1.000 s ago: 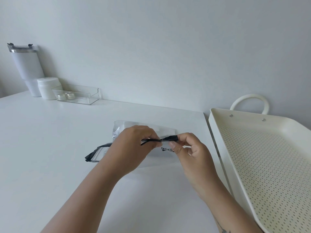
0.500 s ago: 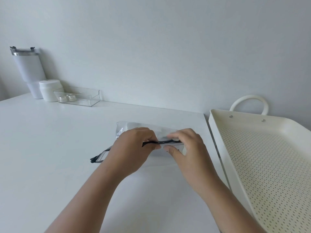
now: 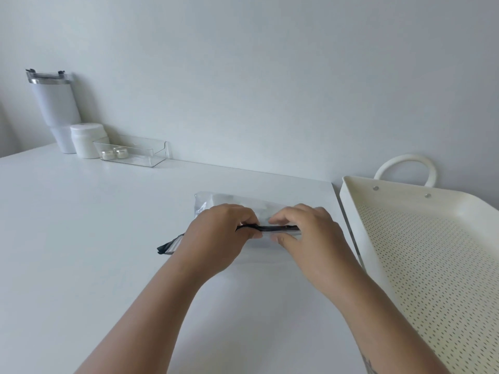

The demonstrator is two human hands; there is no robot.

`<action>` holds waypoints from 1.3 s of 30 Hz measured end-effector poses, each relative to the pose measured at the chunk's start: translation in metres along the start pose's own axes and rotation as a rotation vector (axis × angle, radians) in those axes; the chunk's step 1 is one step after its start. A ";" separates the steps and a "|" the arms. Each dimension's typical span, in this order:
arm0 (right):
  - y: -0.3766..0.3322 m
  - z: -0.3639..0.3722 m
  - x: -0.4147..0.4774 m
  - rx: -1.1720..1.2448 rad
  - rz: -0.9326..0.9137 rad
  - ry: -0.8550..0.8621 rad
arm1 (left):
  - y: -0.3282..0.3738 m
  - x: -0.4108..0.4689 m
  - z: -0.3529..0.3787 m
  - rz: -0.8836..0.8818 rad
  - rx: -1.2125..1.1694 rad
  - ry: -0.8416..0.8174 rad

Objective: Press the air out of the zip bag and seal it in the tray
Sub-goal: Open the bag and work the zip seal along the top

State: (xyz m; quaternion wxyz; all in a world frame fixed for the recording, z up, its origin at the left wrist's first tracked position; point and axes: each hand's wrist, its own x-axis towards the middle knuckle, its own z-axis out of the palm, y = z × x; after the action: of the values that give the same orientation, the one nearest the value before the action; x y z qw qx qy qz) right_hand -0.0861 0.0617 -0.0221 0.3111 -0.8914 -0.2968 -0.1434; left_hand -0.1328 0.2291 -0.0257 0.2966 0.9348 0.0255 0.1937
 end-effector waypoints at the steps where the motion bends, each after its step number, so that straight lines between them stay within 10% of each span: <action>1: -0.003 0.000 0.002 -0.014 -0.011 0.008 | 0.000 0.000 0.000 -0.006 -0.003 0.007; 28: 0.005 0.004 0.012 -0.048 0.024 0.016 | -0.011 -0.001 -0.011 -0.048 0.013 0.021; 39: 0.019 0.016 0.001 0.758 0.401 0.248 | -0.023 0.003 -0.013 -0.118 -0.119 0.014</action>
State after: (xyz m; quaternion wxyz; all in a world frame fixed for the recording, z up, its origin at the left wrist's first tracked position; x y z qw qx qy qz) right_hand -0.0721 0.0608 -0.0430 0.6710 -0.7302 -0.1100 -0.0672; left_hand -0.1337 0.2556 -0.0276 0.3622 0.9110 0.0713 0.1837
